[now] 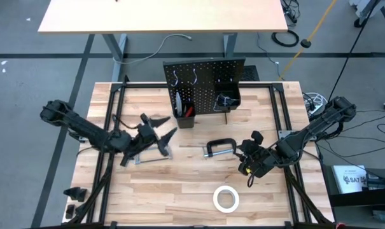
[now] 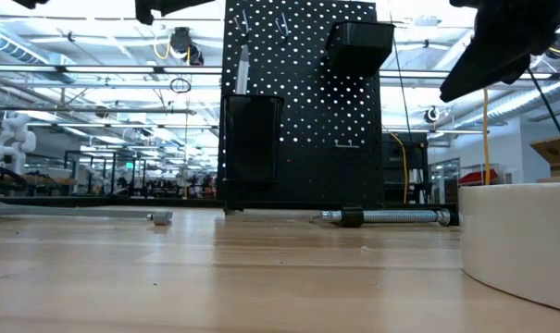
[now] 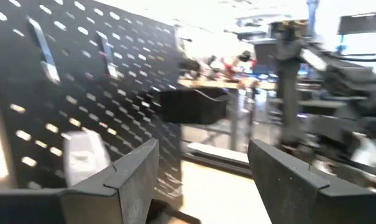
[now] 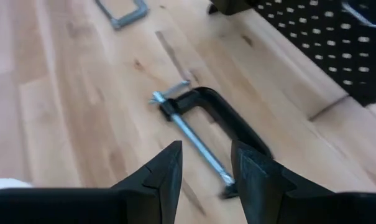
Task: Hang tools onto peg board
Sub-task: Hang the clamp on the pegboard
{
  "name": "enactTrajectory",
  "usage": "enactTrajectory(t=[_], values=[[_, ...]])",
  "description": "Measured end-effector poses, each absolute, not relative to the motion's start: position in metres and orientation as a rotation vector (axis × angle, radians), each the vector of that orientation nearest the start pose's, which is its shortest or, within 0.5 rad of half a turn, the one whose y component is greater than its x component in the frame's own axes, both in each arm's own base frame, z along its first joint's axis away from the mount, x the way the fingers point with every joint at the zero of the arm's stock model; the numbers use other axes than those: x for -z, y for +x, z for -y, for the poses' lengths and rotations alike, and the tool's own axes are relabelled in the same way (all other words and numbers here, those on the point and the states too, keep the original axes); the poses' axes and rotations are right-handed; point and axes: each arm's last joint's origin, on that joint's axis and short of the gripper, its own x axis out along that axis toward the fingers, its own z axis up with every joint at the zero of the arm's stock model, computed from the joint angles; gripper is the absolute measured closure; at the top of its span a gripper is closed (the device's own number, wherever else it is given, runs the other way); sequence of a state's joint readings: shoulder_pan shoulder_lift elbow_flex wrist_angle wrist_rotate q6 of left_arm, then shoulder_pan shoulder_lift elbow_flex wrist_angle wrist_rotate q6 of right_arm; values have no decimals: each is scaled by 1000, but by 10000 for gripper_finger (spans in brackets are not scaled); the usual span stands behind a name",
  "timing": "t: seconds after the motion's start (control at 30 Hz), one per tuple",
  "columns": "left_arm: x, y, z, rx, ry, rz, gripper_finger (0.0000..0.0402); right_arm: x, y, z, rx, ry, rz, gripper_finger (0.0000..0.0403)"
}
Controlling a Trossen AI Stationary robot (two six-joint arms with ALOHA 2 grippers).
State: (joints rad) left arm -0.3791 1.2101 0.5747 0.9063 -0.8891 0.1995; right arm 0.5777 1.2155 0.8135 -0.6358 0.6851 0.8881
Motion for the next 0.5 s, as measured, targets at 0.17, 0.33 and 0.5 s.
enactTrajectory(t=[0.17,0.33,0.5], values=[[-266,226,92,-391,-53,90,151,-231,207,-114,358,212,-691,271],[-248,217,112,-301,-139,-32,151,-222,217,-123,265,173,-732,271],[-233,208,125,-238,-216,-147,151,-204,224,-127,255,50,-801,271]])
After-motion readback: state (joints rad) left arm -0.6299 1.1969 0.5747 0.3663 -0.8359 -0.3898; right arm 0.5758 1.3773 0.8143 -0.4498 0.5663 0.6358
